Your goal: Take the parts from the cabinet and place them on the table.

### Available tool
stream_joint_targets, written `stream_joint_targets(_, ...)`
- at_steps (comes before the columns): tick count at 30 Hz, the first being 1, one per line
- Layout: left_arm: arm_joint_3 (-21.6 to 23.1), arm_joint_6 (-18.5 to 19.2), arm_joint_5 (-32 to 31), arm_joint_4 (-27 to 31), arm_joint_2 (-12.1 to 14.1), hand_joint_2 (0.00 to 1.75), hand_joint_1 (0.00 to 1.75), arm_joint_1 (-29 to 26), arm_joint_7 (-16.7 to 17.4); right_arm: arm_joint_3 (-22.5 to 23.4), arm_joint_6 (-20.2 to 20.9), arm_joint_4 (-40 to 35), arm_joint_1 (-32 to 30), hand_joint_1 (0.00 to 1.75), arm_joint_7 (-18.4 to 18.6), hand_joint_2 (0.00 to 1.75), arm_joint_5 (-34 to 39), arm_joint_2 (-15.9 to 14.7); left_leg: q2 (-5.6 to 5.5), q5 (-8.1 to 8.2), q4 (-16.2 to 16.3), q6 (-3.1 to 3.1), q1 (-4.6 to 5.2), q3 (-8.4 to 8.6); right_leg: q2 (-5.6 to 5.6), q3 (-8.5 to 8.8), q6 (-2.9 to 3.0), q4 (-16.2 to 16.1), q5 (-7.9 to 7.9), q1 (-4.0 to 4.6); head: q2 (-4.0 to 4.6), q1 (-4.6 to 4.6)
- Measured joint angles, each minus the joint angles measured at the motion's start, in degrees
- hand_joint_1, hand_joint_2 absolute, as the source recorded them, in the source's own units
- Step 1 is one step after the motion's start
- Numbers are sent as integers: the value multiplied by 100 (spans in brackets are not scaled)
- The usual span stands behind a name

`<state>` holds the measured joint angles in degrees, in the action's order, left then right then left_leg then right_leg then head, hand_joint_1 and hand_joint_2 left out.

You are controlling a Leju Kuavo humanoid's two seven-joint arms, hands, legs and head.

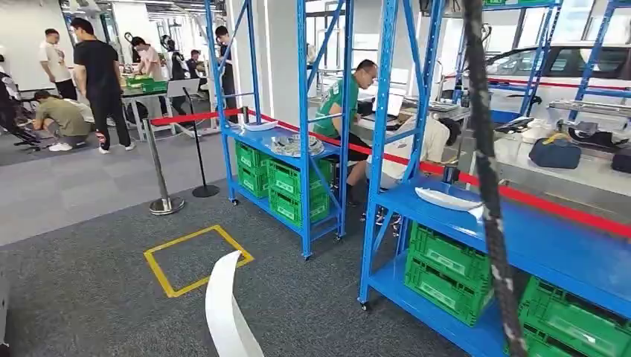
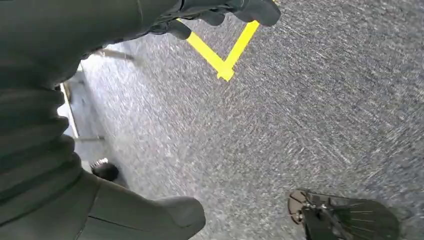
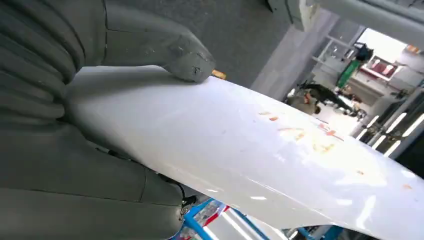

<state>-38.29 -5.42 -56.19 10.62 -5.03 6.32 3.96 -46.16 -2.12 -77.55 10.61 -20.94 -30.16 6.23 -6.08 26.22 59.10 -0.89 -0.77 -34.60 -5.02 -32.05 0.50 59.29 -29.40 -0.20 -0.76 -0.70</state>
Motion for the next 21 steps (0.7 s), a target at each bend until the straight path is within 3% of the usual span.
stream_joint_targets(3, 7, -2, -103, -2, 2, 175, 0, -25, -24, 0, -31, -57, -65, 175, 9, 175, -22, -17, -146, -80, -88, -137, -49, -41, 176, -26, 90, 5, 40, 45, 0, -13)
stream_joint_targets(4, 20, -9, -123, -4, 11, 175, 0, -37, 6, -6, -31, -91, -73, 175, 4, 175, -33, -15, -197, -85, -76, -176, -53, -88, 277, -7, 155, -82, 93, -13, 0, -9)
stream_joint_targets(5, 20, -9, -70, -11, 7, 175, 0, -45, 15, -11, -31, -107, -79, 175, 7, 175, -39, -15, 58, -8, 21, -170, -23, -130, 350, 13, 191, -110, 114, -6, 0, -7)
stream_joint_targets(8, 20, -9, -63, -11, 2, 175, 0, -45, 13, -13, -31, -111, -84, 175, 4, 175, -42, -15, 139, 36, 72, -171, -14, -148, 359, 13, 205, -118, 113, -9, 0, 4)
stream_joint_targets(9, 20, -2, -29, -13, 0, 175, 0, -45, 11, -17, -33, -120, -88, 175, 4, 175, -50, -15, 255, 125, 184, -174, -6, -202, 385, 13, 220, -121, 119, -1, 0, 24)
stream_joint_targets(10, 17, -2, 17, -15, -2, 175, 0, -43, -17, -26, -31, -133, -109, 175, 7, 175, -57, -17, 417, 347, 532, -193, -3, -362, 461, 5, 231, -121, 124, 11, 0, 22)
stream_joint_targets(11, 17, 0, 31, -13, 2, 175, 0, -42, -56, -32, -24, -135, -143, 175, 11, 175, -72, -22, 506, 555, 930, -207, -7, -538, 530, -3, 233, -120, 123, 26, 0, 26)
stream_joint_targets(12, 17, -2, 28, -15, 2, 175, 0, -66, -98, -48, -24, -135, -219, 175, 13, 175, -72, -46, 575, 817, 1724, -224, -10, -855, 771, -31, 243, -111, 118, 48, 0, 26)
stream_joint_targets(13, 17, -4, 13, -15, 4, 175, 0, -86, -103, -55, -24, -135, -226, 175, 11, 175, -72, -50, 584, 677, 1534, -222, -10, -728, 842, -34, 243, -107, 118, 49, 0, 26)
stream_joint_targets(14, 17, -9, -4, -15, 11, 175, 0, -104, -105, -61, -22, -135, -228, 175, 9, 175, -72, -52, 609, 472, 1131, -214, -10, -473, 913, -32, 239, -103, 115, 48, 0, 26)
stream_joint_targets(15, 17, -18, -31, -13, 17, 175, 0, -112, -103, -61, -24, -135, -226, 175, 7, 175, -72, -52, 707, 251, 558, -202, -7, -139, 982, -31, 228, -91, 107, 47, 0, 26)
stream_joint_targets(16, 17, -37, -37, -13, 17, 175, 0, -109, -85, -63, -22, -142, -222, 175, 7, 175, -70, -52, 971, 123, 71, -180, 7, 159, 1035, -26, 206, -67, 93, 61, 0, 26)
stream_joint_targets(17, 17, -53, -31, -11, 17, 175, 0, -90, -76, -68, -13, -149, -218, 175, 0, 175, -72, -55, 1093, 176, -60, -130, 51, 231, 1099, -40, 163, -26, 61, 117, 0, 26)
stream_joint_targets(21, 17, -68, -118, -13, 24, 175, 0, -128, -76, -98, -20, -149, -162, 175, -2, 175, -37, -66, 819, 122, -77, 3, 61, 123, 1303, 2, 53, -67, 69, 89, 0, 24)
